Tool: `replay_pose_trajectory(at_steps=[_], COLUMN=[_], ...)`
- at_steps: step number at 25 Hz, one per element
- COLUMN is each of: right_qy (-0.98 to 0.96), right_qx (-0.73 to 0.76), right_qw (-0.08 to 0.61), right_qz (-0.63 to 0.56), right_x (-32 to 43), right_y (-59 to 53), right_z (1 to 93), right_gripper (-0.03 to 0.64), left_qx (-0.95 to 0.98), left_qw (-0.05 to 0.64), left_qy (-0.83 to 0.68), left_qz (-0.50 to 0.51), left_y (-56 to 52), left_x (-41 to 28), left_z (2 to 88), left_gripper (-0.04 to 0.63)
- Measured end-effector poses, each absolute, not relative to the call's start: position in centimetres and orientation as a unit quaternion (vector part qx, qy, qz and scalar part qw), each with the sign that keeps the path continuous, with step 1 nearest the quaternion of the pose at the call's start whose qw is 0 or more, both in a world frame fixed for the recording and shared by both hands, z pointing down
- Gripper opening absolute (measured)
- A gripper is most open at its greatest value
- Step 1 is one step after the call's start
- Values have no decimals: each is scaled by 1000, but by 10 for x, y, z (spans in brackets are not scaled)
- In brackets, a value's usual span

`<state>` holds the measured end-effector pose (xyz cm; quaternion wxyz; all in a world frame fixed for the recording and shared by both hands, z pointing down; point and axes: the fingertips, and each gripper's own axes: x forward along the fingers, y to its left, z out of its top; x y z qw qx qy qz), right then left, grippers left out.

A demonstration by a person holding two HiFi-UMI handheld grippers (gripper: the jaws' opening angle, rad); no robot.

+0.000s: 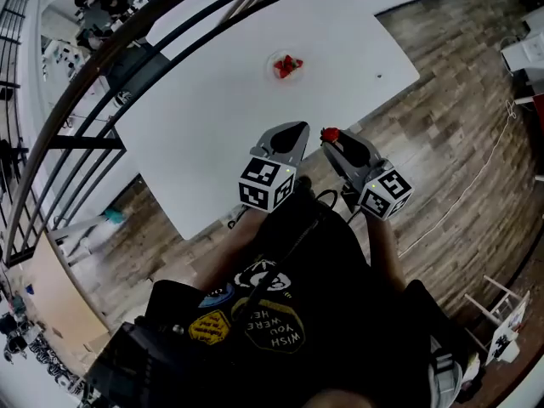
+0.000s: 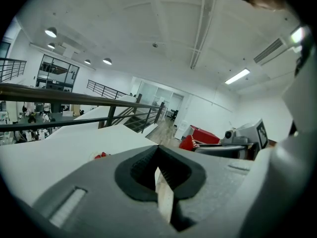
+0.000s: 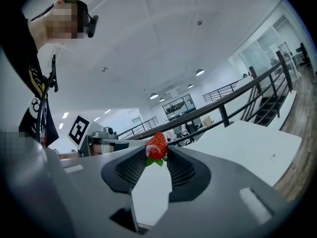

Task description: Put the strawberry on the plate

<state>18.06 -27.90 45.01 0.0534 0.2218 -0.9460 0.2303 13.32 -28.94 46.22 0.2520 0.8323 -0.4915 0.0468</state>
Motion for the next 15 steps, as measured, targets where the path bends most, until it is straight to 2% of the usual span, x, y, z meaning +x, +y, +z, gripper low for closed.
replay_pose_trajectory(at_steps=[6,15], right_qy=[-949,-944], right_qx=[201,214], right_qw=[67,73], right_qz=[233,238], right_x=[174,150], right_y=[-298,-326], right_z=[462,467], right_gripper=[135,135], left_qx=[819,815], left_qw=[262,273], left_qy=[-506,-507], left_qz=[69,62], left_y=[-292,-324], left_x=[137,101], left_z=[486,493], left_gripper=[0,0])
